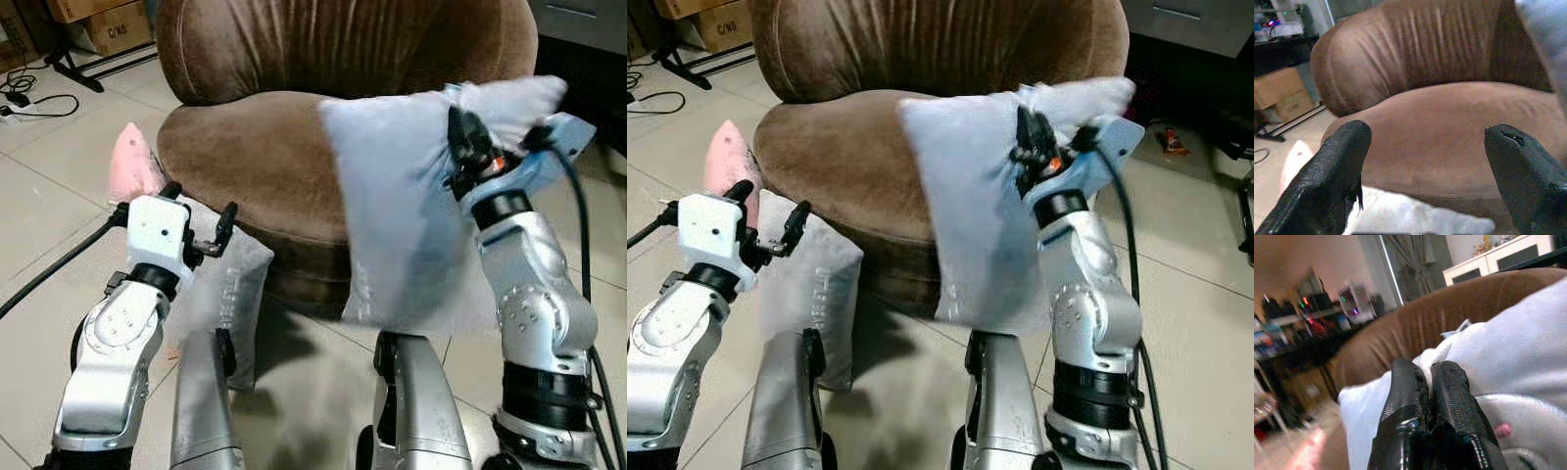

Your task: Move the pillow to the sofa from floor

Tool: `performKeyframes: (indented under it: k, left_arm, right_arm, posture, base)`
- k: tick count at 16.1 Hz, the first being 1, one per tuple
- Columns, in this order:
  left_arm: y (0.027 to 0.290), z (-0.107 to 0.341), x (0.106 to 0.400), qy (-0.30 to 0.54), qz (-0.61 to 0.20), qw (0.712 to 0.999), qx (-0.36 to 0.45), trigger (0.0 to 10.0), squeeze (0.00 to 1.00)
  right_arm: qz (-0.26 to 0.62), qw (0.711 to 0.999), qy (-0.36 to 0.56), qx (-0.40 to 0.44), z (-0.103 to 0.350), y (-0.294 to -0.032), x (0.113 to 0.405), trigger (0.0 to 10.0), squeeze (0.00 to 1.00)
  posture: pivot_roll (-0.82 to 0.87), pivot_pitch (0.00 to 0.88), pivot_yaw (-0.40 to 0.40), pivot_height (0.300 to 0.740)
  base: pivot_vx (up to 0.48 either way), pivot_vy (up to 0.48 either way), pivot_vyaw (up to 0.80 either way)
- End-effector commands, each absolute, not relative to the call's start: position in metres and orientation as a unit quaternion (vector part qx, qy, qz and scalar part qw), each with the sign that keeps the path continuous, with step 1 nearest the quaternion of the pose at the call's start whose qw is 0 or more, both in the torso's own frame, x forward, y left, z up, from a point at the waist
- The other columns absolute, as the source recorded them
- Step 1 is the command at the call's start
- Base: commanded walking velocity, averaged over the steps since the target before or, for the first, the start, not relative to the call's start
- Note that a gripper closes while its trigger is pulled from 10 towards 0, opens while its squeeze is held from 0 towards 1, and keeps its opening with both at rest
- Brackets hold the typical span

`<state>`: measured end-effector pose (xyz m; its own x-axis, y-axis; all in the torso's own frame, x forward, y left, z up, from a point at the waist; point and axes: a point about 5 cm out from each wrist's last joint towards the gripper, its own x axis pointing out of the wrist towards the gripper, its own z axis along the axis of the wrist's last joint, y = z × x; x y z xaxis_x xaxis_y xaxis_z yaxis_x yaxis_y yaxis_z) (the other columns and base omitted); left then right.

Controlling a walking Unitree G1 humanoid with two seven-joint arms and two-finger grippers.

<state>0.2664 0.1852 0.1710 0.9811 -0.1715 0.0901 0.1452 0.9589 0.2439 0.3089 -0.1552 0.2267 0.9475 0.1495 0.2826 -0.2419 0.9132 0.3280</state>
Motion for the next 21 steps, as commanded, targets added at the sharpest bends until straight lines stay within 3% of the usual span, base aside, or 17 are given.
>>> performKeyframes:
  k: [1, 4, 9, 17, 21]
  left_arm:
    - [0.183, 0.165, 0.265, -0.044, -0.077, 0.987, 0.134, 10.0, 0.37]
    - [0.182, 0.152, 0.264, -0.026, -0.065, 0.982, 0.176, 10.0, 0.39]
    - [0.181, 0.141, 0.264, -0.004, -0.047, 0.99, 0.133, 10.0, 0.38]
    - [0.177, 0.144, 0.27, -0.032, -0.044, 0.99, 0.13, 10.0, 0.37]
    - [0.175, 0.144, 0.272, -0.039, -0.072, 0.981, 0.178, 10.0, 0.4]
  right_arm:
    - [0.095, 0.972, -0.145, 0.158, 0.23, -0.155, 0.304, 10.0, 0.0]
    - [0.043, 0.973, -0.136, 0.182, 0.221, -0.161, 0.304, 10.0, 0.0]
    - [0.003, 0.977, -0.129, 0.17, 0.213, -0.169, 0.3, 10.0, 0.0]
    - [-0.003, 0.972, -0.148, 0.181, 0.227, -0.169, 0.306, 10.0, 0.0]
    - [-0.01, 0.974, -0.137, 0.182, 0.22, -0.171, 0.306, 10.0, 0.0]
  posture:
    - [-0.02, 0.0, -0.041, 0.442]
    - [-0.02, 0.0, -0.044, 0.472]
    - [-0.03, 0.0, -0.035, 0.517]
    - [-0.04, 0.0, -0.035, 0.602]
    - [-0.04, 0.0, -0.026, 0.662]
  base:
    - [0.0, 0.0, 0.0]
    - [0.0, 0.0, 0.0]
    - [0.0, 0.0, 0.0]
    - [0.0, 0.0, 0.0]
    - [0.0, 0.0, 0.0]
